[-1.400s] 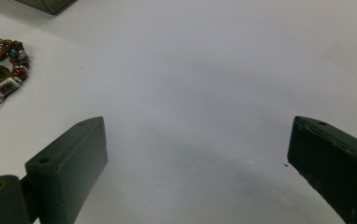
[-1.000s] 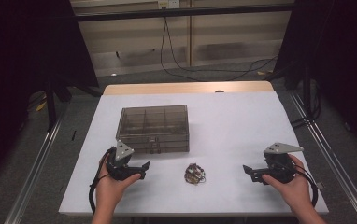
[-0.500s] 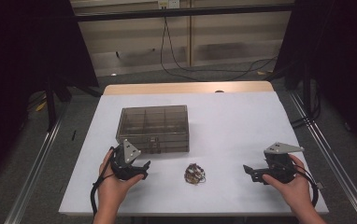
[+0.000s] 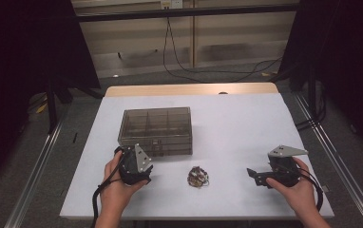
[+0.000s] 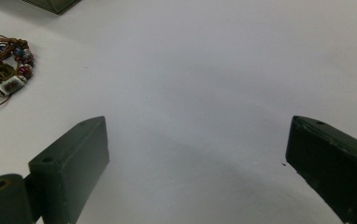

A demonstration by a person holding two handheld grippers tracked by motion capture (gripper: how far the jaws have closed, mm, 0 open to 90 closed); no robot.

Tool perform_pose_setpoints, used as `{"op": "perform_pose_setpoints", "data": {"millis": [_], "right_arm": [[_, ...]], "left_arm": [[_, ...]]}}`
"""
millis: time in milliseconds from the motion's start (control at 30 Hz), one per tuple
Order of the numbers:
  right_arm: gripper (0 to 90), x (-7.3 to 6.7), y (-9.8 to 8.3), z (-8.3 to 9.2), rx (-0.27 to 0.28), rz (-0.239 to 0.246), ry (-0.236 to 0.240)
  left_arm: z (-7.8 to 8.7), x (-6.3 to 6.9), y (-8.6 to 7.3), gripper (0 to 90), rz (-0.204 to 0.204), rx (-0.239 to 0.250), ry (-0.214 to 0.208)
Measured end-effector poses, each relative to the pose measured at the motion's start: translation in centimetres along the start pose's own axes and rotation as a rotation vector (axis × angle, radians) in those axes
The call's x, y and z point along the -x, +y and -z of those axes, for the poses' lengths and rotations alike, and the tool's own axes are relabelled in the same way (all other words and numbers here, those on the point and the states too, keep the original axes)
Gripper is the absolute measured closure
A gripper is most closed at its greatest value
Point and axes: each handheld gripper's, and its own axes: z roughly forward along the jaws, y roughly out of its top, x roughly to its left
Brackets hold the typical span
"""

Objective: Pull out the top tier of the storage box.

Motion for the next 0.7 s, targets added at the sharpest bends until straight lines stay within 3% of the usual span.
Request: {"op": "perform_pose_setpoints", "data": {"millis": [200,233,300,333,433,500,533,700], "right_arm": [[5.9,0.0,0.0,0.0,-0.001,0.001,-0.003],[5.9,0.0,0.0,0.0,0.0,0.003,-0.003],[6.0,0.0,0.0,0.0,0.004,0.006,0.0],[6.0,0.0,0.0,0.0,0.004,0.005,-0.001],[6.1,-0.1,0.0,0.0,0.001,0.0,-0.002],[6.1,-0.1,0.0,0.0,0.003,0.001,-0.005],[6.1,-0.1,0.0,0.0,0.003,0.003,-0.004],[6.2,-0.1,0.0,0.0,0.003,0.005,-0.002]], "left_arm": [[-0.1,0.3,0.3,15.8,-0.052,-0.014,-0.004],[-0.1,0.4,0.4,15.9,-0.092,-0.033,0.0],[-0.1,0.5,0.5,18.7,-0.11,-0.046,0.002],[-0.1,0.7,0.6,19.1,-0.151,-0.067,0.012],[-0.1,0.9,0.8,19.3,-0.19,-0.083,0.032],[-0.1,1.0,0.9,19.6,-0.187,-0.075,0.036],[-0.1,1.1,1.1,20.4,-0.208,-0.082,0.045],[0.0,1.2,1.2,23.0,-0.234,-0.079,0.059]]}}
